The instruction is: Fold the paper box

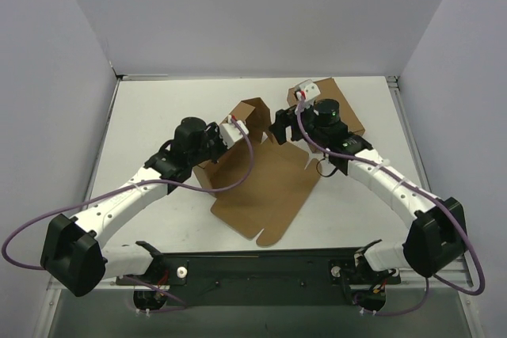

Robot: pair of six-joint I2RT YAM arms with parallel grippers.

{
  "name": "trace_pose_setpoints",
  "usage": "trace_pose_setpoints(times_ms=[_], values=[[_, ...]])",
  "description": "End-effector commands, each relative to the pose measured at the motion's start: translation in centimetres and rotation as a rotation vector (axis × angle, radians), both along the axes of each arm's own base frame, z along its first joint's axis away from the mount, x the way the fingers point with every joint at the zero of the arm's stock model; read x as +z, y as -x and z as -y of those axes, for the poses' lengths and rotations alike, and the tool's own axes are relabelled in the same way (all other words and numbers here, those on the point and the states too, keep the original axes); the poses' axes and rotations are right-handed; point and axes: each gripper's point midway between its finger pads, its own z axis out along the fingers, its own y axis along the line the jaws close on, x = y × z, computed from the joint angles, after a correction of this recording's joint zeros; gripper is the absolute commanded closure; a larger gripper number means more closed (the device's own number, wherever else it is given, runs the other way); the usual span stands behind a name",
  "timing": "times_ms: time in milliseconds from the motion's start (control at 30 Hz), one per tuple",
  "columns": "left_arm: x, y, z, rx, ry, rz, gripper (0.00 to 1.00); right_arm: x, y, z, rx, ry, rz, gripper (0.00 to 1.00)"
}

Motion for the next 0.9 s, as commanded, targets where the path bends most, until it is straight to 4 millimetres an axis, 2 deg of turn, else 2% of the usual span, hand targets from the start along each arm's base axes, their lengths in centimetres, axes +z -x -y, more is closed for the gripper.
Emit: trace_pose_setpoints(times_ms=[0, 100, 133, 167, 233, 300, 367, 400, 433, 500, 600, 700, 733, 833, 867], values=[[2.4, -0.2, 0.7, -0.017, 0.051, 0.021, 1.0, -3.3, -1.9, 2.7, -0.194, 0.134, -0.142, 0.27], [1.9, -0.2, 0.5, -0.01, 0.041, 0.013, 1.0, -3.2, -3.3, 1.5, -0.201, 0.095, -0.13, 0.28], [1.9, -0.3, 0.5, -0.007, 0.038, 0.015, 1.0, -4.0, -3.8, 1.5, -0.213, 0.108, -0.137, 0.29], [1.9, -0.3, 0.4, -0.004, 0.036, 0.014, 1.0, -3.3, -4.5, 1.0, -0.213, 0.098, -0.12, 0.29], [1.7, -0.4, 0.3, 0.0, 0.031, 0.011, 1.0, -4.0, -5.3, 0.7, -0.211, 0.11, -0.121, 0.29], [1.5, -0.4, 0.3, 0.001, 0.027, 0.008, 1.0, -3.5, -6.3, 0.2, -0.203, 0.107, -0.092, 0.29], [1.4, -0.5, 0.3, -0.001, 0.028, 0.002, 1.0, -4.4, -7.2, -0.1, -0.204, 0.131, -0.097, 0.29], [1.3, -0.5, 0.3, -0.002, 0.028, 0.0, 1.0, -3.7, -7.9, -0.5, -0.196, 0.134, -0.076, 0.29], [1.4, -0.5, 0.3, -0.003, 0.031, -0.001, 1.0, -4.8, -8.4, -0.8, -0.19, 0.152, -0.089, 0.29], [1.4, -0.5, 0.4, -0.005, 0.034, -0.001, 1.0, -5.2, -9.5, -1.2, -0.19, 0.163, -0.082, 0.3], [1.5, -0.6, 0.3, -0.006, 0.039, -0.004, 1.0, -5.8, -9.8, -2.5, -0.12, 0.163, -0.069, 0.35], [1.6, -0.7, 0.0, -0.007, 0.045, -0.012, 1.0, -5.3, -10.0, -3.8, -0.062, 0.12, -0.02, 0.51], [1.9, -0.8, -0.2, -0.003, 0.052, -0.01, 1.0, -5.1, -10.0, -3.9, -0.059, 0.118, -0.016, 0.63], [2.4, -1.0, -0.7, -0.004, 0.076, -0.015, 1.0, -5.0, -9.7, -3.7, -0.07, 0.134, -0.027, 0.85], [2.4, -1.1, -0.8, -0.002, 0.077, -0.02, 1.0, -5.0, -9.6, -3.8, -0.071, 0.138, -0.029, 0.89]])
